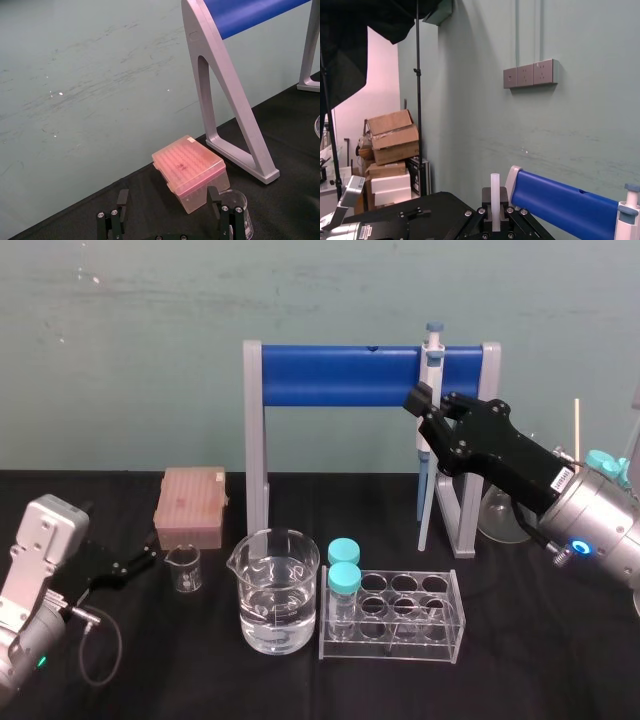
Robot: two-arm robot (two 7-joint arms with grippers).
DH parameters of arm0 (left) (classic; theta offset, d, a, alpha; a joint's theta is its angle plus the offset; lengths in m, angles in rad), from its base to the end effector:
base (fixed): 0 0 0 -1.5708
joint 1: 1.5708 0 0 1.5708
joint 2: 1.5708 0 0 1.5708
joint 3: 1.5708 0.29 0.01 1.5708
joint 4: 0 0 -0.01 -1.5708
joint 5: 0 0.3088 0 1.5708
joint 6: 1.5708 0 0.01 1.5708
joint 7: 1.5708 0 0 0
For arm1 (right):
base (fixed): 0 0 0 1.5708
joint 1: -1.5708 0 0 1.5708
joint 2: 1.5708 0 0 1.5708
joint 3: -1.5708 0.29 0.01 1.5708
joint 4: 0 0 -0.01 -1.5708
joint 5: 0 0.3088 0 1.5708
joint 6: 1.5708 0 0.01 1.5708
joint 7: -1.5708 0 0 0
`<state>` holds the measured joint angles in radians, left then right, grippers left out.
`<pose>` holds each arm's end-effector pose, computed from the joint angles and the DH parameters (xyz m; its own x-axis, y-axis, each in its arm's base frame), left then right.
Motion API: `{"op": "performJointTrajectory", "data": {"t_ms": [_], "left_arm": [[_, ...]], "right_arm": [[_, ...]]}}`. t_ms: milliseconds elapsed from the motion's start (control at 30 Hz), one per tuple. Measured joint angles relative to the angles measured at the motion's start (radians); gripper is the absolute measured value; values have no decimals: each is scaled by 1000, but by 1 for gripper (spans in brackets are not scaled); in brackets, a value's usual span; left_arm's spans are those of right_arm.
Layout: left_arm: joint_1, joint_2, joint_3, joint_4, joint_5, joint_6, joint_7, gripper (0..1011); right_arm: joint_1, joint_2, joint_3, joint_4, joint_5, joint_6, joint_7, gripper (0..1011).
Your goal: Pick up the stirring rod with one hand, then place it down.
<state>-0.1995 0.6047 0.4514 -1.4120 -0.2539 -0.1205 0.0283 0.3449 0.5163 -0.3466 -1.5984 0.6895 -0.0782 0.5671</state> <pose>0.3581 0.0827 -0.3023 0.2923 0.8803 0.3738 -0.9553 0.2873 0.0703 0.3953 -0.0467 -0.1849 0.7714 -0.6334 0.0614 0.5986 0.7550 0.2675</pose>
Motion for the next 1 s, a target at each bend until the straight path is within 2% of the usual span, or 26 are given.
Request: {"op": "performJointTrajectory", "data": {"t_ms": [1000], "left_arm": [[0, 0, 0, 0, 0, 0, 0, 1000]], "right_arm": [[1, -2, -8, 5, 7, 6, 1, 69]]}}
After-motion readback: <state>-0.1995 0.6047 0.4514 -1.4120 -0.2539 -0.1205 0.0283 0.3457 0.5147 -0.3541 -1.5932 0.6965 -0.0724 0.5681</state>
